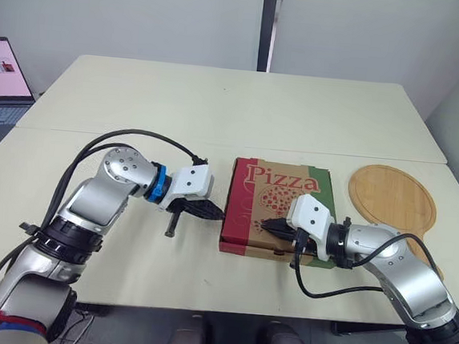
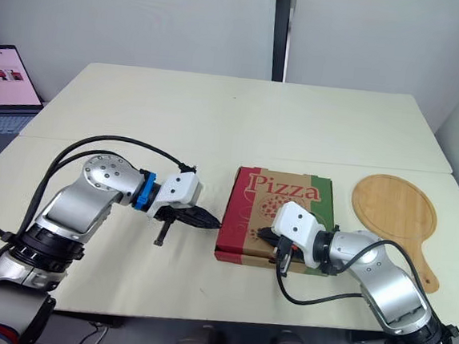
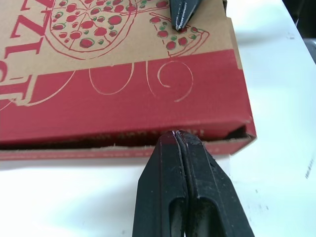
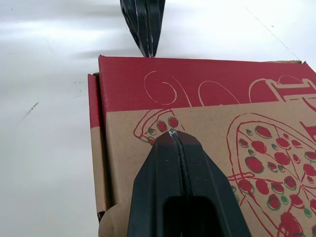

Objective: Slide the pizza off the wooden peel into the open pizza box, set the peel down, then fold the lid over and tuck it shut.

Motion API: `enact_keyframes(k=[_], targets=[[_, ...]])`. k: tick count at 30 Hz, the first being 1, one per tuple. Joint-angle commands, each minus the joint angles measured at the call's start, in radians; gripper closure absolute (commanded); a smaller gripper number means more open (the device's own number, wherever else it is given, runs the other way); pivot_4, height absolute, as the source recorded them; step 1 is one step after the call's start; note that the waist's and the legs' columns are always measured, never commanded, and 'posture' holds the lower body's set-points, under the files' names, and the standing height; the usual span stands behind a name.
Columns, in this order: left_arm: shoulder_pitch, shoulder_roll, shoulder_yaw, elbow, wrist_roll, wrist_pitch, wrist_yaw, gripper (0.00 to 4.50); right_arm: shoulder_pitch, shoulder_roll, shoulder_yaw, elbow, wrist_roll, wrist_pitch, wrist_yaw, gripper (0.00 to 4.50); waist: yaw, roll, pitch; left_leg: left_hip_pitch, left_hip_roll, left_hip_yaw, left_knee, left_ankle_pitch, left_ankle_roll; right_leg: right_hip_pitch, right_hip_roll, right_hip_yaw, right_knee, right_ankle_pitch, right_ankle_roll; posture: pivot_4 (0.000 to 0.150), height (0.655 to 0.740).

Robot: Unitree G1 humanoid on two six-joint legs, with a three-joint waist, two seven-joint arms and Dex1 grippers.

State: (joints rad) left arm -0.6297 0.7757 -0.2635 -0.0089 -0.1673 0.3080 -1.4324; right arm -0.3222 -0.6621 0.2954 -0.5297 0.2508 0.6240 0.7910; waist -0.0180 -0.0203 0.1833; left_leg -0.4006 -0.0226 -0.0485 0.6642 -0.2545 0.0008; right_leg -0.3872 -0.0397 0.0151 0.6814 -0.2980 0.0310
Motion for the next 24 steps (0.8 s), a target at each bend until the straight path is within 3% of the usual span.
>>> enact_keyframes(k=[1, 24], targets=[[0.013, 0.048, 0.043, -0.021, -0.017, -0.006, -0.01, 4.5, -0.001, -0.01, -0.005, -0.005, -0.013, -0.021, 0.012, 4.46, 0.0, 0.0, 0.0, 0.0, 0.0, 0.0, 0.0, 0.0, 0.0, 0.0, 0.0, 0.0, 0.0, 0.0, 0.0, 0.15, 0.74], [0.11, 0.116, 0.061, -0.018, -0.022, -0.046, 0.005, 4.5, 0.026, 0.002, 0.03, 0.047, -0.068, -0.045, 0.017, 4.46, 0.0, 0.0, 0.0, 0.0, 0.0, 0.0, 0.0, 0.0, 0.0, 0.0, 0.0, 0.0, 0.0, 0.0, 0.0, 0.15, 0.74]])
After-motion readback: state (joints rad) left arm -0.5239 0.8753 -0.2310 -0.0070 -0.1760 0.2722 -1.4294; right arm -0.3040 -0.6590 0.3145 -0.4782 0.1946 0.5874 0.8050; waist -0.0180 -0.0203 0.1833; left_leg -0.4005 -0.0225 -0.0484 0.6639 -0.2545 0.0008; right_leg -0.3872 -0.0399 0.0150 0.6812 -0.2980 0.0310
